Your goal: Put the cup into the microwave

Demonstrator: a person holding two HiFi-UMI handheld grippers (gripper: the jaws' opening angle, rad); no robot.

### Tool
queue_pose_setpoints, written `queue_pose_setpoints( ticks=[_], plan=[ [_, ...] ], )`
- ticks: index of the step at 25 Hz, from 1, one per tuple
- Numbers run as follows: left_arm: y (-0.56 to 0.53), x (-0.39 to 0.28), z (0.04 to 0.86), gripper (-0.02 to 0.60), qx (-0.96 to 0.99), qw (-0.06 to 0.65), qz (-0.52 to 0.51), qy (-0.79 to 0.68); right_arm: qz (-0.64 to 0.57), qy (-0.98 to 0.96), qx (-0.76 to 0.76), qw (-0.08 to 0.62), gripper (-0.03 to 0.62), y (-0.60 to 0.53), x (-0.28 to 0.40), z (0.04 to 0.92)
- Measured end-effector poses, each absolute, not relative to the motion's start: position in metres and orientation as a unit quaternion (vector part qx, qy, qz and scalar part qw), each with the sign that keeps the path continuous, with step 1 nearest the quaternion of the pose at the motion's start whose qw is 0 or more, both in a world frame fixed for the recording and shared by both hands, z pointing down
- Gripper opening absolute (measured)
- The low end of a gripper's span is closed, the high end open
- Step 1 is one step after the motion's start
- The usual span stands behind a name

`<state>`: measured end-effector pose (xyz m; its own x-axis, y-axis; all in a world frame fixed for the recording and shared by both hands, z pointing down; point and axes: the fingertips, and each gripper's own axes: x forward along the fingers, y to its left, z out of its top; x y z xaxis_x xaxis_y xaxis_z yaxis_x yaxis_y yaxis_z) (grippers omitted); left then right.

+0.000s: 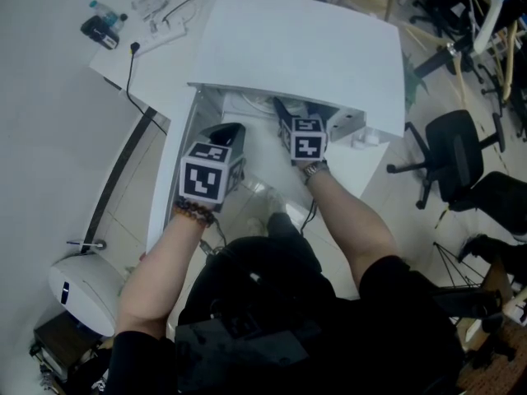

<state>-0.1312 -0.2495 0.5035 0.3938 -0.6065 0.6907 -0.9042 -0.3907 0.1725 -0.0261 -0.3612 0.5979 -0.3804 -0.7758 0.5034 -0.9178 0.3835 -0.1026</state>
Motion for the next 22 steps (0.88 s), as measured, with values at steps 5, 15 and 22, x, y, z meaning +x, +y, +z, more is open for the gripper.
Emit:
queue_pose_setpoints(
  ticks=[5,15,22],
  plan=[
    [-0.243,-0.127,0.501,0.001,0.793,0.269,0.271,-0.475,0.192,-0.81,0.522,0.185,0.377,-0.348,-0.026,0.594],
    [-0.223,-0.128,0.491,0.002,0.802,0.255,0.262,-0.472,0.183,-0.808,0.53,0.18,0.377,-0.314,-0.022,0.572],
    [-0.206,-0.127,0.484,0.002,0.811,0.246,0.25,-0.469,0.166,-0.804,0.54,0.186,0.373,-0.284,-0.013,0.555]
  ],
)
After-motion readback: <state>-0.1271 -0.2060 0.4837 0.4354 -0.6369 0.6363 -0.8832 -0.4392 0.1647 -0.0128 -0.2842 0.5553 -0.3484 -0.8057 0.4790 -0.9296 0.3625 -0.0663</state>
